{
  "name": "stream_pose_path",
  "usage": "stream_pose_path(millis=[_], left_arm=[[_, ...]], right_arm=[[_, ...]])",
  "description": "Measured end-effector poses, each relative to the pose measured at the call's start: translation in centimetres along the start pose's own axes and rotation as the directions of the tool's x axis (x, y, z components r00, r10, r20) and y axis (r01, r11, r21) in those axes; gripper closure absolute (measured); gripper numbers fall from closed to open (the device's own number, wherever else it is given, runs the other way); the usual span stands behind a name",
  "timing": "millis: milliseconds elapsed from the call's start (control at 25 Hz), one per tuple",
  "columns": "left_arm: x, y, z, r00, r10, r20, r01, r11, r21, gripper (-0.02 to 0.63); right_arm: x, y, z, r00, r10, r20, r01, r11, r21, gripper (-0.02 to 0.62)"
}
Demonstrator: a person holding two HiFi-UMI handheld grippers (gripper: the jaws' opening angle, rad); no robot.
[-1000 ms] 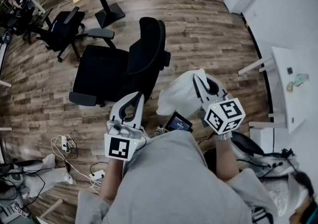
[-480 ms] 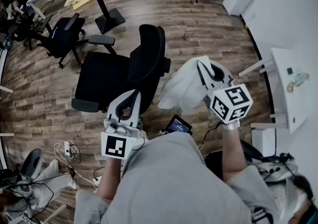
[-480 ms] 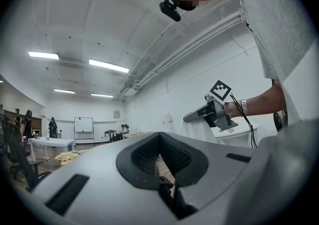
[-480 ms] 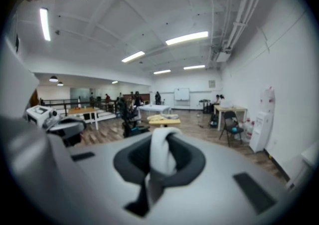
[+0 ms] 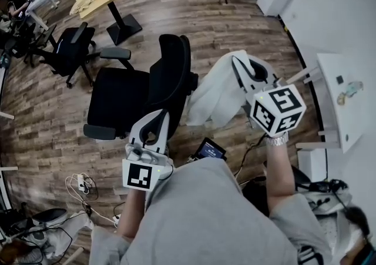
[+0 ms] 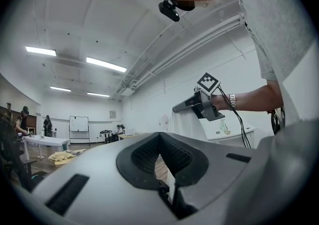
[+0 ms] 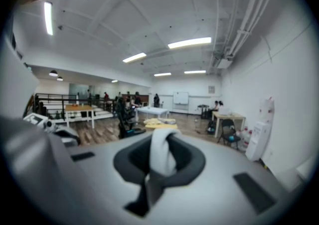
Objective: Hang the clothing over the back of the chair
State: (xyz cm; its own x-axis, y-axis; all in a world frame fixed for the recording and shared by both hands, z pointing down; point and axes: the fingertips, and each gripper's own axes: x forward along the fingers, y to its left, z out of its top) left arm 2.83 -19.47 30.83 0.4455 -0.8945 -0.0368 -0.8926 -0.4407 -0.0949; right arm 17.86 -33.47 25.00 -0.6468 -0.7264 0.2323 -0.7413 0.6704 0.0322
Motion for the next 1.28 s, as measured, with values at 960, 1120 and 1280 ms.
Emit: stream_pose_path(millis=[960, 1120, 1280], left_arm=[[-0.8, 4.1, -0.1, 1.000, 0.001, 0.007, -0.001, 1.000, 0.006, 0.572], [-0.9, 4.9, 0.4, 1.000, 0.003, 0.018, -0.004, 1.000, 0.015, 0.572], [-0.9, 5.5, 0.8, 0.999, 0.001, 0.036, -0.001, 1.000, 0.018, 0.572]], right_arm=[[4.6, 1.9, 10.3, 0.998, 0.013, 0.065, -0.007, 0.995, -0.095, 0.554], [4.9, 2.4, 12.1, 0.996, 0.016, 0.087, -0.006, 0.993, -0.116, 0.554], [5.2, 3.0, 14.0, 0.994, 0.024, 0.110, -0.008, 0.990, -0.142, 0.554]])
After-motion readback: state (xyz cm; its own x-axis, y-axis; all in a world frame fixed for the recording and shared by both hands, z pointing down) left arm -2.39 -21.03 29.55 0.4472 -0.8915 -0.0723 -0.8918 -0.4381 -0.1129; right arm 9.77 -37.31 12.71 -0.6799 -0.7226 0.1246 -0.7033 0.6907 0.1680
